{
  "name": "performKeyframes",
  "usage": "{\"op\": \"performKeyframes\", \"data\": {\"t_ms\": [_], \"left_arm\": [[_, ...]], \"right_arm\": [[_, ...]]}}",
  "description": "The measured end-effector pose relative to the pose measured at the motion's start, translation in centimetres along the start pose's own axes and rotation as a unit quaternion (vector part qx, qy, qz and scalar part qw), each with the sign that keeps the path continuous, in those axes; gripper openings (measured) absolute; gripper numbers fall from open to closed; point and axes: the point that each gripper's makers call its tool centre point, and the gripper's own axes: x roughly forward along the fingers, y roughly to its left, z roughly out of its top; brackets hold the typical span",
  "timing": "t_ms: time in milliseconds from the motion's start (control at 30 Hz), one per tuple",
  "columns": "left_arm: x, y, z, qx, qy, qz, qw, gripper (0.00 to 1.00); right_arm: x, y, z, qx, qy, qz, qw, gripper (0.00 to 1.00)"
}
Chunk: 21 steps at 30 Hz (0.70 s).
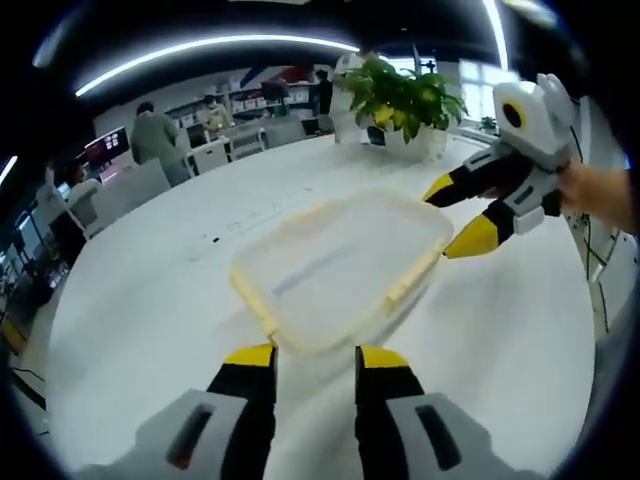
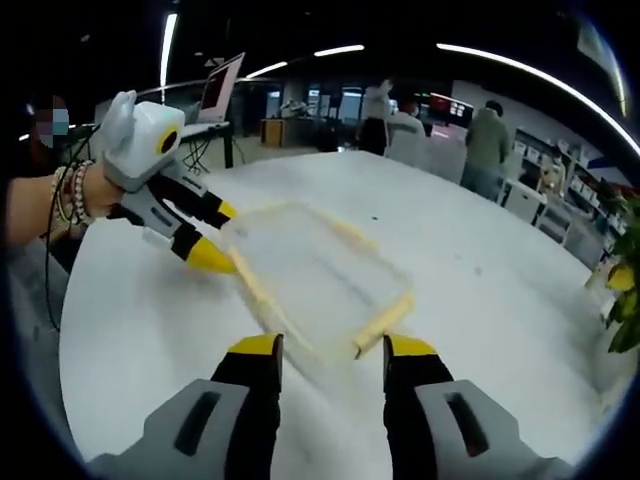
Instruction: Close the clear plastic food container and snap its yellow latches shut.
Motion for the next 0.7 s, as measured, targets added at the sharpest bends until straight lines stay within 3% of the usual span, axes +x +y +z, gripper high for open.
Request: {"op": "performKeyframes", "data": {"t_ms": [167,300,367,467,567,633,667,700], "left_arm": [[-0.8,-0.1,0.3,-0.011,-0.009,0.011,0.9998,0.36],[-1.8,-0.6,1.0,-0.011,-0.018,0.013,0.9997,0.4],[-2.4,-0.9,2.2,-0.034,-0.051,0.011,0.998,0.47],[-3.5,-1.6,3.6,-0.053,-0.089,0.001,0.9946,0.6],[-4.8,-2.5,4.5,-0.054,-0.116,-0.012,0.9917,0.55],[-5.4,-2.9,4.8,-0.067,-0.129,-0.018,0.9892,0.68],[-5.7,-3.1,4.9,-0.072,-0.135,-0.02,0.988,0.8],[-6.2,-3.3,4.6,-0.076,-0.129,-0.023,0.9885,0.86]], "right_arm": [[-0.8,0.1,0.1,0.004,0.005,-0.007,1.0,0.37],[-2.1,0.5,0.5,0.013,-0.003,-0.012,0.9998,0.37],[-2.7,0.7,1.5,0.042,-0.028,-0.015,0.9986,0.39],[-3.8,1.2,2.1,0.052,-0.045,-0.015,0.9975,0.46],[-4.8,1.5,2.6,0.045,-0.06,-0.024,0.9969,0.54],[-5.7,1.8,2.9,0.072,-0.069,-0.028,0.9947,0.66],[-6.0,2.1,3.2,0.092,-0.074,-0.024,0.9927,0.73],[-6.7,2.2,3.8,0.094,-0.09,-0.026,0.9911,0.79]]}}
